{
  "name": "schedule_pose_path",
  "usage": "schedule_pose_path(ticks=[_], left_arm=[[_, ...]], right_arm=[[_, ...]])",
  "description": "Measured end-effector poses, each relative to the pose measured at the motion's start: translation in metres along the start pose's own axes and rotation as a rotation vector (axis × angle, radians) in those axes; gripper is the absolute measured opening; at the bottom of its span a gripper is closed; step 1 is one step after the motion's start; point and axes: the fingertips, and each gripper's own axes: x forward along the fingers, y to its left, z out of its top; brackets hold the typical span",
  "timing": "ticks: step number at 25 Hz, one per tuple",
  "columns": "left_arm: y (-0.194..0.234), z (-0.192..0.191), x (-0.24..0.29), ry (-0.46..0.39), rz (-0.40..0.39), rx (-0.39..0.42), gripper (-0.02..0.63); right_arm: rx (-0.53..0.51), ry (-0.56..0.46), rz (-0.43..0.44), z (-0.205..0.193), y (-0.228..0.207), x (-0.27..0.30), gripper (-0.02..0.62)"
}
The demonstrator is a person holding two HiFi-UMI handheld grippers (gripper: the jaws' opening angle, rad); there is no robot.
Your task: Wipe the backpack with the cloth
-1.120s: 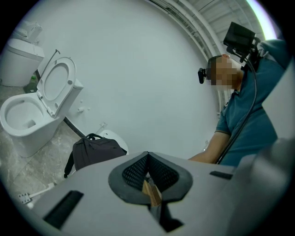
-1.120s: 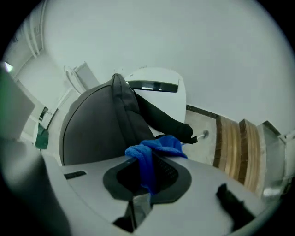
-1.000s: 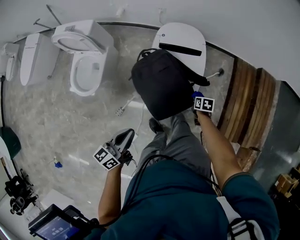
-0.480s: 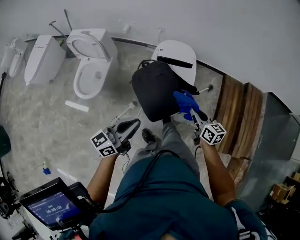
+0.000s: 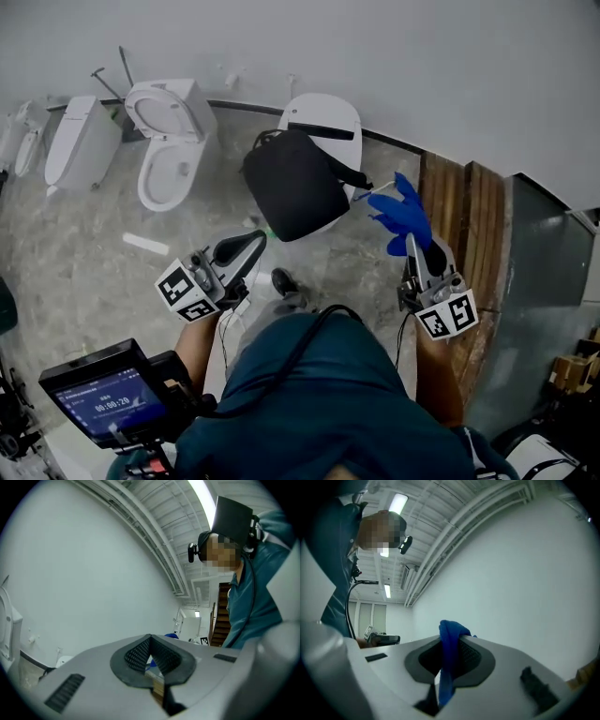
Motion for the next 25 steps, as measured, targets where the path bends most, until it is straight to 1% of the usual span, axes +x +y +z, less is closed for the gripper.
schedule_pose_path(ticks=[3, 6, 10, 13, 16, 19, 21, 25], left_arm=[[-0.039, 0.007, 0.001, -0.013, 0.032, 0.066, 0.005], [-0.092, 0.002, 0.003, -0.020, 0.051, 0.134, 0.005], [-0.174, -0.020, 0.000, -0.040, 0.056, 0.189, 0.005], [-0.233, -0.041, -0.009, -0.060, 0.084, 0.210, 0.005], [-0.309, -0.049, -0.035, -0.079, 0.109, 0.218, 0.005], [-0.386, -0.048, -0.071, -0.063, 0.109, 0.249, 0.005], [-0.408, -0.047, -0.088, -0.047, 0.112, 0.274, 0.005], [-0.408, -0.045, -0.102, -0.046, 0.133, 0.285, 0.005]], right_arm=[[-0.071, -0.071, -0.004, 0.038, 0.010, -0.044, 0.035], [-0.083, -0.114, -0.003, 0.064, 0.020, -0.095, 0.035], [-0.074, -0.131, 0.024, 0.080, 0.044, -0.172, 0.035], [-0.083, -0.140, 0.049, 0.088, 0.064, -0.230, 0.035], [-0.079, -0.148, 0.068, 0.103, 0.103, -0.300, 0.035], [-0.063, -0.151, 0.088, 0.115, 0.152, -0.356, 0.035], [-0.063, -0.148, 0.108, 0.114, 0.172, -0.367, 0.035], [-0.050, -0.149, 0.140, 0.106, 0.179, -0.361, 0.035]])
